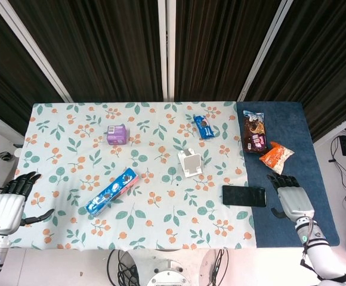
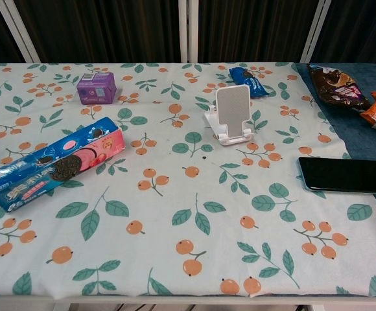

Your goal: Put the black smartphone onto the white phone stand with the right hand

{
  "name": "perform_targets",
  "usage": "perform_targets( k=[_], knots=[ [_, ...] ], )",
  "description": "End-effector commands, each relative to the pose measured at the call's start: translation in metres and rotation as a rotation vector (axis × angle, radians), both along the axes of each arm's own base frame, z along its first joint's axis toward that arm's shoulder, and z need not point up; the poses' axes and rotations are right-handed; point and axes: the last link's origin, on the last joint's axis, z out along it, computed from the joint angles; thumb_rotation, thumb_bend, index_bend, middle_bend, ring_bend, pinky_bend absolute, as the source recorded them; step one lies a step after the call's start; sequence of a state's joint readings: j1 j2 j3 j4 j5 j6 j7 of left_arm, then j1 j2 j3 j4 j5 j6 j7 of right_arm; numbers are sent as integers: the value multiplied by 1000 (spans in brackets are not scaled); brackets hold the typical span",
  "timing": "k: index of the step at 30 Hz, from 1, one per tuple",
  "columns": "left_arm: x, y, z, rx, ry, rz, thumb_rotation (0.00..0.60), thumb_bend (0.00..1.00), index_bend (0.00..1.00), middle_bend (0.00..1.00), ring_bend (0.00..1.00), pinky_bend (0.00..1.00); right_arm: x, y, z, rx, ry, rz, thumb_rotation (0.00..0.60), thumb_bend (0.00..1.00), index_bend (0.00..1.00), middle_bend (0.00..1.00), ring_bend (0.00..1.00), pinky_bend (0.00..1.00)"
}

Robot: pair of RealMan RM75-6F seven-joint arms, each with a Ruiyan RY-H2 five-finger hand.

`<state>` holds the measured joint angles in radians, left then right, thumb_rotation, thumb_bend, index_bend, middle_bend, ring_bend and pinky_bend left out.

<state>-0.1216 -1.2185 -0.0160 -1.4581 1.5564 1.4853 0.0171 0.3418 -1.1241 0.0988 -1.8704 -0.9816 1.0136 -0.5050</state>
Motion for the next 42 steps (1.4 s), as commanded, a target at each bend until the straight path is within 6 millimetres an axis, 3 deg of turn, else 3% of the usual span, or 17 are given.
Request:
perform_targets(
  k=[1, 10, 16, 30, 42],
  knots=[
    [-1, -1, -1, -6, 0, 0, 293, 101, 120, 118, 124, 209, 17, -14, -15, 93, -1, -15, 600, 170, 0, 0, 0, 0],
    [-4, -1, -2, -15, 0, 7, 292, 101, 120, 118, 125, 209, 22, -23, -39, 113, -34, -33, 600, 47, 0, 0, 0, 0],
    [-4, -1, -4, -21, 0, 9, 293, 101, 121, 118, 125, 209, 19, -26, -53, 95, -29, -9, 600, 48, 13, 0, 0, 0],
    [-8, -2, -3, -22, -3, 22, 295, 102, 120, 118, 125, 209, 20, -27, -66, 66, -31, 25, 600, 80, 189, 0, 0, 0],
    [-10, -5, -4, -28, -7, 31, 296, 102, 121, 117, 125, 209, 17, -27, -70, 63, -18, 16, 600, 140, 219, 0, 0, 0]
  ],
)
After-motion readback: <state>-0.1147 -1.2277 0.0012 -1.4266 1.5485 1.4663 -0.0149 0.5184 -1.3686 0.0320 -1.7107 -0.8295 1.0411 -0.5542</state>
